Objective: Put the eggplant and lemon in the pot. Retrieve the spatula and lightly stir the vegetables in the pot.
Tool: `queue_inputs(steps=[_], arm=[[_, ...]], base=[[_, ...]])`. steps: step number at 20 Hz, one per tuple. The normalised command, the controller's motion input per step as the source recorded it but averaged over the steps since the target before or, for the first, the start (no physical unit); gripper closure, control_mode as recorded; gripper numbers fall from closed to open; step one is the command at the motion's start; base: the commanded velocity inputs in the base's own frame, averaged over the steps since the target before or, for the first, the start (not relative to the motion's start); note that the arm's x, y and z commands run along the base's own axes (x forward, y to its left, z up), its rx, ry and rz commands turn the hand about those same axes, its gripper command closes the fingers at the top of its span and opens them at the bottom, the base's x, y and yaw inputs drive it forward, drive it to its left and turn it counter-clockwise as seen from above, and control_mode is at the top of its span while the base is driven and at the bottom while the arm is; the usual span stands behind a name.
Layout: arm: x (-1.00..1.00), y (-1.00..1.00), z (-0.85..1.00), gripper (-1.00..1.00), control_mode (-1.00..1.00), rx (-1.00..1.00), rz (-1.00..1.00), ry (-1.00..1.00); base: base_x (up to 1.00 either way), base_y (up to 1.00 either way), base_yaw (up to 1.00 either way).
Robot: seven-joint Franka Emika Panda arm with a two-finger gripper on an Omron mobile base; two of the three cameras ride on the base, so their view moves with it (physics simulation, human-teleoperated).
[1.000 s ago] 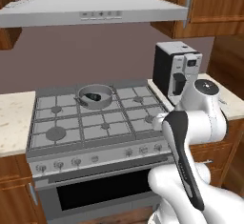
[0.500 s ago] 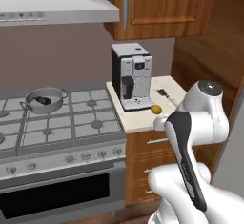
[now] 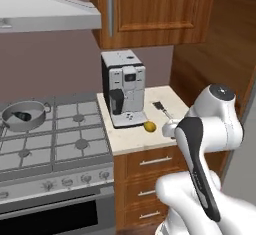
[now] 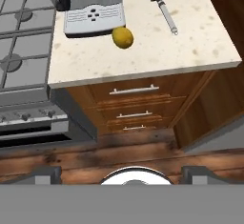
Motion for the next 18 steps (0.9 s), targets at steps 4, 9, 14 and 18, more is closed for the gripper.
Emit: queue_inputs(steps=[4,9,14,18], arm=[[0.0,0.0,0.0,-1.0,1.0,0.0,0.0,0.0],[0.0,0.0,0.0,-1.0,1.0,0.0,0.0,0.0],[0.06,-0.05,0.0,-1.0,-1.0,0.0,-0.06,0.04],[0.16,-0.19,-0.08,-1.0,-1.0,0.0,-0.02,0.19]], base=[[0.65,-0.01,-0.03],[0.66,0.0,-0.06],[0.08,0.0,-0.05],[0.0,0.0,0.0]])
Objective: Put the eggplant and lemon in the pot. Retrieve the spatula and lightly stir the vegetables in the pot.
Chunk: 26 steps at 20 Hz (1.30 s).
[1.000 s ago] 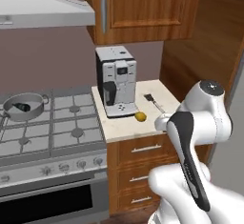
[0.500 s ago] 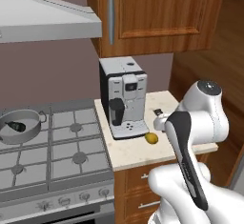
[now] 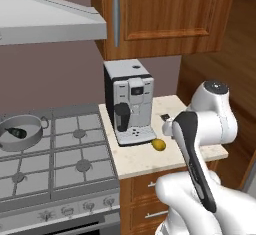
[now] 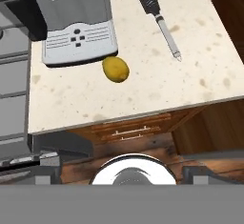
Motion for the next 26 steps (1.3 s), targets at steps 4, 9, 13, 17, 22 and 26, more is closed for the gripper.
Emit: queue_inputs(steps=[4,9,13,17,22,26], arm=[[0.43,-0.03,-0.16,-1.0,-1.0,0.0,0.0,0.29],[0.64,-0.03,-0.6,-1.0,-1.0,0.0,0.14,-0.02],[0.23,0.0,-0.77,-1.0,-1.0,0.0,0.12,-0.03],[0.07,0.0,-0.7,-1.0,-1.0,0.0,0.09,-0.02],[0.59,0.0,-0.34,-1.0,-1.0,0.0,0.07,-0.01],[0.7,0.0,-0.13,-1.0,-1.0,0.0,0.03,0.0]], base=[[0.0,0.0,0.0],[0.0,0.0,0.0],[0.0,0.0,0.0],[0.0,0.0,0.0],[0.0,0.0,0.0],[0.0,0.0,0.0]])
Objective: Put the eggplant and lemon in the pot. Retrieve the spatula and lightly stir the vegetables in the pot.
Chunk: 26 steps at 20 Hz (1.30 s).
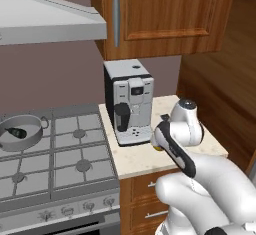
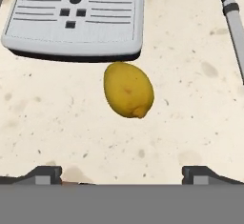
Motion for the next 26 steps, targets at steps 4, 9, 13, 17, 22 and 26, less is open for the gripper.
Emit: queue_inputs(steps=[4,9,13,17,22,26], arm=[[0.47,0.0,-0.05,-1.0,-1.0,-0.01,0.01,0.0],[0.07,0.0,-0.02,-1.0,-1.0,0.0,0.0,0.0],[0.22,0.0,-0.25,-1.0,-1.0,-0.01,0.0,0.0],[0.21,0.0,-0.21,-1.0,-1.0,-0.01,0.0,0.0],[0.01,0.04,-0.18,-1.0,-1.0,0.0,0.0,0.0],[0.0,0.06,-0.17,-1.0,-1.0,0.0,0.0,0.01]], base=[[0.0,0.0,0.0],[0.0,0.0,0.0],[0.0,0.0,0.0],[0.0,0.0,0.0],[0.0,0.0,0.0],[0.0,0.0,0.0]])
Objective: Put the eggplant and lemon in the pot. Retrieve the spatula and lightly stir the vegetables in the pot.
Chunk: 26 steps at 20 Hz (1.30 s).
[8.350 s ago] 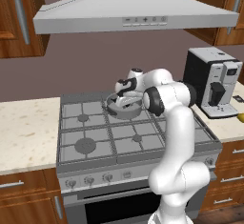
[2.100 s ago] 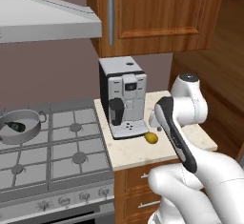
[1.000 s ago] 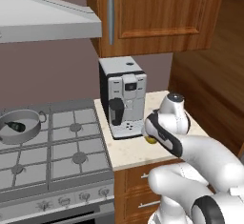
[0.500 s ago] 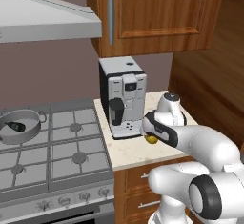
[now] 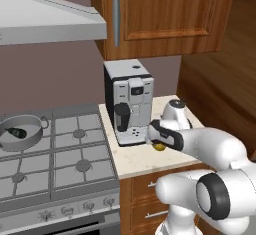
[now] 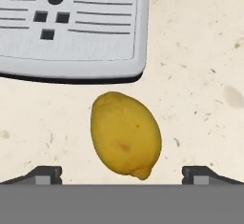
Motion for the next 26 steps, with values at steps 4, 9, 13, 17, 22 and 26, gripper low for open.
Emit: queue_inputs(steps=[4,9,13,17,22,26], arm=[[0.05,0.03,-0.21,-1.0,-1.0,0.0,0.0,0.0],[0.16,0.0,-0.15,-1.0,-1.0,-0.01,0.0,0.0],[0.07,0.0,-0.11,-1.0,-1.0,0.0,0.0,0.0],[0.03,0.02,-0.19,-1.0,-1.0,0.0,0.0,0.0],[0.0,0.04,-0.22,-1.0,-1.0,0.0,0.01,0.0],[0.0,0.0,0.0,-1.0,-1.0,0.0,0.0,0.0]], base=[[0.0,0.0,0.0],[0.0,0.0,0.0],[0.0,0.0,0.0],[0.0,0.0,0.0],[0.0,0.0,0.0],[0.0,0.0,0.0]])
